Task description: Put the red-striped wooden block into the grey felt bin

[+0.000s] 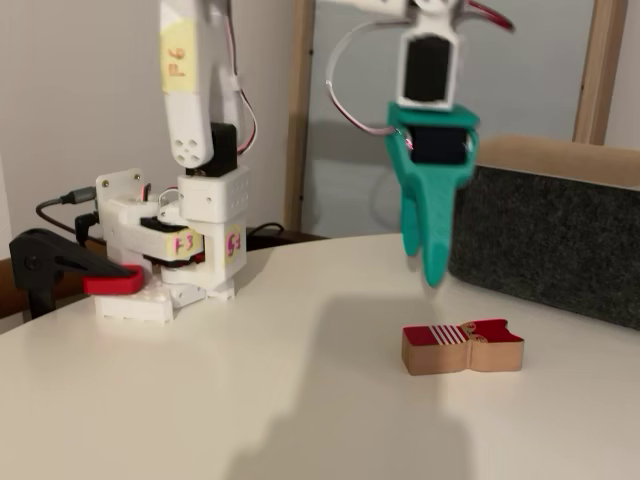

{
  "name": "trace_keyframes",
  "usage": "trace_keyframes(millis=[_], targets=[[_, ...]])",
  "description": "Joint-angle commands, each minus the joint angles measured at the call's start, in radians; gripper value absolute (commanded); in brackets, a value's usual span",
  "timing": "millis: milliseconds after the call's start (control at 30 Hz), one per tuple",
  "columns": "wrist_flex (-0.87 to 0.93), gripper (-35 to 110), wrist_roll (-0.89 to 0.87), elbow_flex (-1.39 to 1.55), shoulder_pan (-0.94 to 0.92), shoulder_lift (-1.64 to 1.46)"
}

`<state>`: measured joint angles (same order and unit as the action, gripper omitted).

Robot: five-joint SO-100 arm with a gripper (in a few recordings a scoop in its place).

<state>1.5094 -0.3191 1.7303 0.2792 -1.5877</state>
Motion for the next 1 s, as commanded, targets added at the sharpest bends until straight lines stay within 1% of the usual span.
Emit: trace_keyframes(millis=[0,167,700,967], targets=[[-0.003,40,-0.025,-0.064,0.014,0.058],[-0.081,38,-0.034,-0.078,0.006,0.129],[-0.222,36,-0.126,-0.089,-0.063,0.273],[-0.273,33,-0.133,-0.089,-0.081,0.314]])
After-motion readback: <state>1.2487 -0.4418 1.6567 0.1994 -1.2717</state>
